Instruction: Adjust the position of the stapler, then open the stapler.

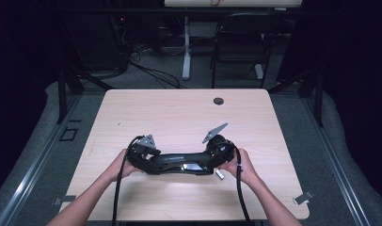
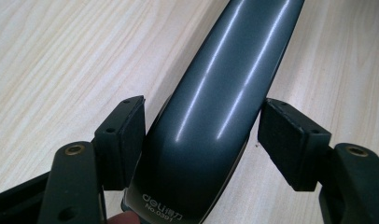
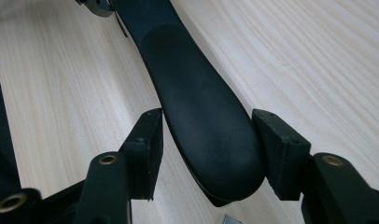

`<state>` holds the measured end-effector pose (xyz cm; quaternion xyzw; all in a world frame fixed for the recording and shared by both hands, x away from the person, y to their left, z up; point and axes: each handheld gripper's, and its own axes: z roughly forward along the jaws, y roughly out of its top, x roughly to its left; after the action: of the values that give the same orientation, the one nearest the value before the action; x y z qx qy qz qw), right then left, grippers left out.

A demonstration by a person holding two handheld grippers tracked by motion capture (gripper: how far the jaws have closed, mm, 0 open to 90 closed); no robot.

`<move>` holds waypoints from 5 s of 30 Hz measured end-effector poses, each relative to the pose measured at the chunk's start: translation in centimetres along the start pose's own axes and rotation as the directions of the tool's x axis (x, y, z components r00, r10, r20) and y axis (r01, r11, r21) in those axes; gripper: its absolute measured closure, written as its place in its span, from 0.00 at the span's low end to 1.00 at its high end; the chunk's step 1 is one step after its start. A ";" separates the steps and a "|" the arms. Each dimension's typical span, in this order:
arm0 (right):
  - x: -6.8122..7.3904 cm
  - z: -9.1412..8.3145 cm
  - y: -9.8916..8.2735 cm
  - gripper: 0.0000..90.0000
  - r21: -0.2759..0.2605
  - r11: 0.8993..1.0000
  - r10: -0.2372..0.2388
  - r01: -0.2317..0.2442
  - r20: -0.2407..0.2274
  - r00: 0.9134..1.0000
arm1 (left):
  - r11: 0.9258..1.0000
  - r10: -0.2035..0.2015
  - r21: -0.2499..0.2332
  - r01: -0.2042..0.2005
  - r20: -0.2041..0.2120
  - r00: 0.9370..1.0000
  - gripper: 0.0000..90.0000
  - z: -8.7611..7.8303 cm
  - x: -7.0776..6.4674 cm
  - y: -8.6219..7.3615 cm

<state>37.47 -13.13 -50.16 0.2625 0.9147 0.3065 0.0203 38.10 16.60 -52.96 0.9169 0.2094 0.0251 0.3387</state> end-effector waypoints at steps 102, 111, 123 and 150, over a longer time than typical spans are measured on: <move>5.3 2.9 -5.4 1.00 -0.056 0.993 -0.082 0.106 0.326 0.942 | 0.968 -0.114 -0.247 0.048 -0.263 0.958 1.00 6.1 -10.4 2.3; 4.9 3.9 -5.5 1.00 -0.038 0.993 -0.090 0.110 0.359 0.929 | 0.962 -0.129 -0.266 0.054 -0.273 0.953 1.00 6.7 -10.3 2.2; 5.0 4.0 -5.7 1.00 -0.054 0.992 -0.087 0.115 0.370 0.925 | 0.959 -0.127 -0.280 0.042 -0.293 0.948 0.99 7.4 -10.5 2.3; 4.8 3.9 -6.0 1.00 -0.088 0.993 -0.041 0.078 0.365 0.930 | 0.949 -0.137 -0.313 0.033 -0.316 0.939 1.00 8.6 -10.3 2.4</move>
<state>31.29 -12.65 -56.18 0.2853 0.8862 0.2977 0.2114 31.19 5.54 -57.10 0.8264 0.2975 0.1972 0.4356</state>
